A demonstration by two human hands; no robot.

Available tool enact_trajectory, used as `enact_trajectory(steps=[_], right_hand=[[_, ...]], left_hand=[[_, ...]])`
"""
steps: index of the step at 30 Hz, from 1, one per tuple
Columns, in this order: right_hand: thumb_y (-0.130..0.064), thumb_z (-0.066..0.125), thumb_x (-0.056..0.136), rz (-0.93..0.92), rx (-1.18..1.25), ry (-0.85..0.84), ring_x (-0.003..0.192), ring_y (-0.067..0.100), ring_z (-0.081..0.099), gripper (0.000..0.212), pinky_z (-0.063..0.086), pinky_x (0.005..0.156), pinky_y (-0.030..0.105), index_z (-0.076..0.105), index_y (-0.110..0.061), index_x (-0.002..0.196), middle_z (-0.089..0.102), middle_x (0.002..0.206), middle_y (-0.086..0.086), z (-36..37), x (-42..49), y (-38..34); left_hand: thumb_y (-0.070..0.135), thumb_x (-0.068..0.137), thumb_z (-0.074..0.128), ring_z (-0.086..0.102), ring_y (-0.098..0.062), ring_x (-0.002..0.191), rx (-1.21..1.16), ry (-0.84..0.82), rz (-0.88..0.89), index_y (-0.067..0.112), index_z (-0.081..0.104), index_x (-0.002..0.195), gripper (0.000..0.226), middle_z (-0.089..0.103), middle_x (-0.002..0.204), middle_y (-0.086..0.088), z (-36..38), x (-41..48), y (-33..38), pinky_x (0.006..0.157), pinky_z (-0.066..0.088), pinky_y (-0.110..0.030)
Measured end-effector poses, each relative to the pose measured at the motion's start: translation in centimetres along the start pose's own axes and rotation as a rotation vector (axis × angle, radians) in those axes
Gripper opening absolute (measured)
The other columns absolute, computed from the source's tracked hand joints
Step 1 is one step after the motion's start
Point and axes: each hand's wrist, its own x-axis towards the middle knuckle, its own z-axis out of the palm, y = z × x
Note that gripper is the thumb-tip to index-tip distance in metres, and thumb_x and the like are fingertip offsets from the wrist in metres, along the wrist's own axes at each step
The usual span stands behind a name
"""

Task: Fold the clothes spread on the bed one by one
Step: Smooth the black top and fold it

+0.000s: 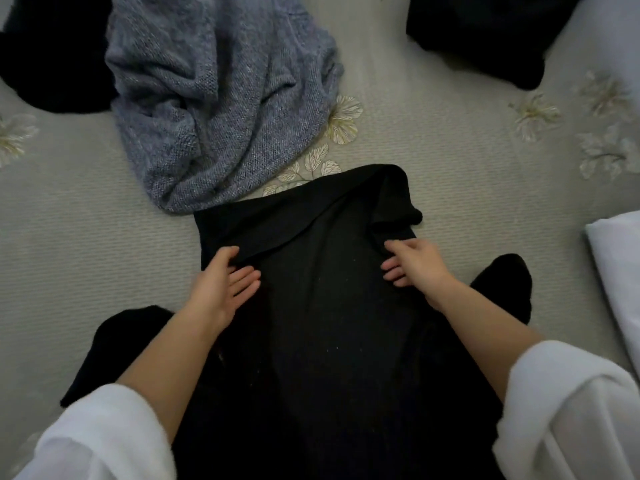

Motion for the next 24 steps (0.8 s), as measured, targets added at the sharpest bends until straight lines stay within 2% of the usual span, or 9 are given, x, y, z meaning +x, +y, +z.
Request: enact_trajectory(steps=[4,6,9,14,17,19,20,22,24], right_hand=[[-0.041,0.058,0.091,0.143,0.371,0.155,0.039,0.009,0.056,0.031,0.037,0.037,0.016,0.058,-0.01,0.089,0.066,0.066,0.005,0.5,3.8,-1.5],[-0.031,0.061,0.09,0.159,0.435,0.24,0.031,0.005,0.048,0.022,0.032,0.033,0.014,0.058,-0.011,0.08,0.061,0.051,0.0,0.4,5.2,-2.3],[-0.01,0.055,0.09,0.001,0.415,0.405,0.024,0.005,0.039,0.016,0.027,0.029,0.013,0.051,-0.012,0.075,0.051,0.035,-0.003,-0.7,6.8,-4.3],[-0.009,0.044,0.095,-0.243,0.34,0.505,0.032,0.009,0.054,0.006,0.035,0.029,0.019,0.046,-0.012,0.1,0.06,0.061,0.007,-3.4,9.2,-8.6],[-0.01,0.043,0.095,-0.304,0.331,0.538,0.042,0.009,0.057,0.012,0.044,0.038,0.019,0.046,-0.019,0.088,0.062,0.072,0.009,-4.0,11.2,-9.8],[-0.012,0.047,0.094,-0.332,0.334,0.536,0.055,0.007,0.06,0.01,0.048,0.05,0.017,0.053,-0.019,0.099,0.064,0.084,0.009,-3.8,12.4,-9.9],[-0.015,0.052,0.093,-0.329,0.325,0.51,0.066,0.006,0.062,0.025,0.051,0.061,0.017,0.052,-0.014,0.118,0.064,0.093,0.007,-3.5,12.9,-9.8],[-0.023,0.059,0.091,-0.314,0.272,0.411,0.099,0.006,0.06,0.068,0.047,0.088,0.021,0.024,-0.016,0.149,0.06,0.12,0.005,-3.0,13.5,-8.8],[-0.026,0.061,0.091,-0.374,0.111,0.356,0.123,0.008,0.048,0.083,0.032,0.101,0.018,0.008,-0.018,0.153,0.045,0.145,0.005,-1.8,12.9,-7.4]], left_hand=[[0.037,0.095,0.053,0.061,-0.019,0.09,-0.286,0.063,-0.045,0.012,0.042,0.134,0.048,0.056,0.115,-0.012,1.3,3.3,1.7,0.071,0.051,-0.031],[0.032,0.096,0.05,0.058,-0.015,0.09,-0.327,0.086,-0.031,0.012,0.051,0.114,0.027,0.057,0.116,-0.008,1.8,3.8,2.5,0.073,0.051,-0.028],[0.028,0.094,0.049,0.059,-0.01,0.082,-0.35,0.042,0.066,0.018,0.053,0.088,0.012,0.061,0.09,0.001,1.9,3.4,5.0,0.063,0.05,-0.019],[0.036,0.09,0.05,0.063,-0.005,0.097,-0.159,-0.052,0.342,0.029,0.056,0.082,0.013,0.071,0.07,0.013,2.4,3.2,12.1,0.087,0.045,-0.027],[0.043,0.091,0.05,0.058,-0.003,0.105,-0.039,-0.064,0.412,0.032,0.057,0.088,0.013,0.072,0.076,0.019,3.2,4.7,14.5,0.09,0.039,-0.03],[0.043,0.092,0.048,0.057,-0.002,0.106,0.007,-0.073,0.451,0.033,0.057,0.094,0.013,0.072,0.088,0.019,3.7,6.1,15.1,0.091,0.04,-0.03],[0.042,0.093,0.048,0.057,-0.002,0.106,0.043,-0.07,0.48,0.033,0.057,0.099,0.014,0.07,0.097,0.018,4.0,6.8,15.0,0.092,0.04,-0.029],[0.035,0.091,0.053,0.058,-0.001,0.107,0.17,-0.028,0.599,0.031,0.059,0.112,0.022,0.066,0.111,0.013,4.7,8.0,14.1,0.096,0.042,-0.026],[0.029,0.086,0.061,0.054,-0.007,0.114,0.462,0.07,0.895,0.024,0.056,0.126,0.041,0.061,0.123,0.004,5.0,8.8,12.3,0.104,0.039,-0.025]])
